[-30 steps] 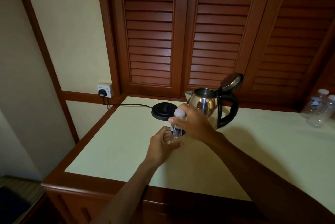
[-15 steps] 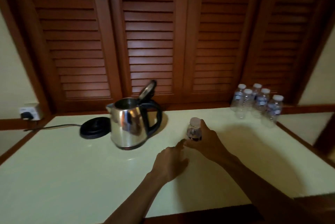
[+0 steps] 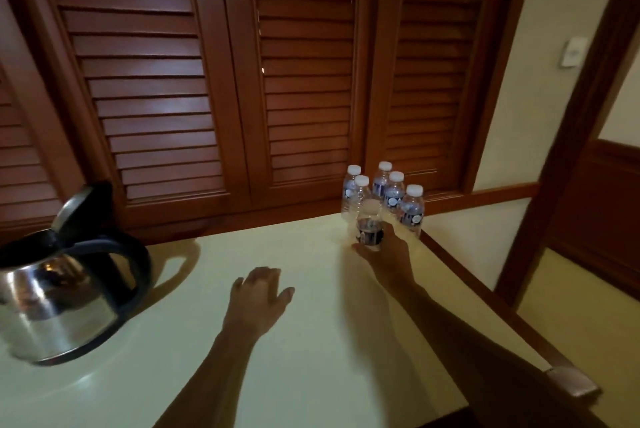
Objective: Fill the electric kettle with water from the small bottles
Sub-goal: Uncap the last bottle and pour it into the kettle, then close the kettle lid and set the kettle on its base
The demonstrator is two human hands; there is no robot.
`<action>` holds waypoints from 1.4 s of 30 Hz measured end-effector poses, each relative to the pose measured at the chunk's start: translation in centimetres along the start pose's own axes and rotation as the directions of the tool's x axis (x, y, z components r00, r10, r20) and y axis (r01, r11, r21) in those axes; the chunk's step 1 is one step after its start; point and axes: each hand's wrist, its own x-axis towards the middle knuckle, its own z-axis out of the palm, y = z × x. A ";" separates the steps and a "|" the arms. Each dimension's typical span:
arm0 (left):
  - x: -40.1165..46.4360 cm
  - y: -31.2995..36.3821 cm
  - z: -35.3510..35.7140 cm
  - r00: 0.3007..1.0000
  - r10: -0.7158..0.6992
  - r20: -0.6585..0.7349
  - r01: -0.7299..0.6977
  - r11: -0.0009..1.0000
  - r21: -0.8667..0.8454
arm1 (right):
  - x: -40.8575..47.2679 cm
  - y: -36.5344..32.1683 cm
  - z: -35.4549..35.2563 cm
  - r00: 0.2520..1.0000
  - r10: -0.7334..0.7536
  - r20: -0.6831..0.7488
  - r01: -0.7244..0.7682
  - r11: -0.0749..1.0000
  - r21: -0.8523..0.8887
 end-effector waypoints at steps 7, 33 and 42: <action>-0.1 0.6 -0.3 0.999 -0.018 -0.035 0.015 0.998 -0.060 | 3.7 1.5 0.7 0.996 0.038 -0.082 -0.032 0.997 0.069; -6.1 -2.3 -3.0 0.960 0.111 -0.256 -0.189 0.933 -0.305 | -5.8 -1.0 3.7 0.961 0.247 -0.125 -0.236 0.967 0.097; -14.5 -14.7 -8.5 0.962 0.063 -0.266 -0.177 0.886 -0.429 | -12.1 -12.0 16.3 0.986 -0.128 0.106 0.108 0.978 0.180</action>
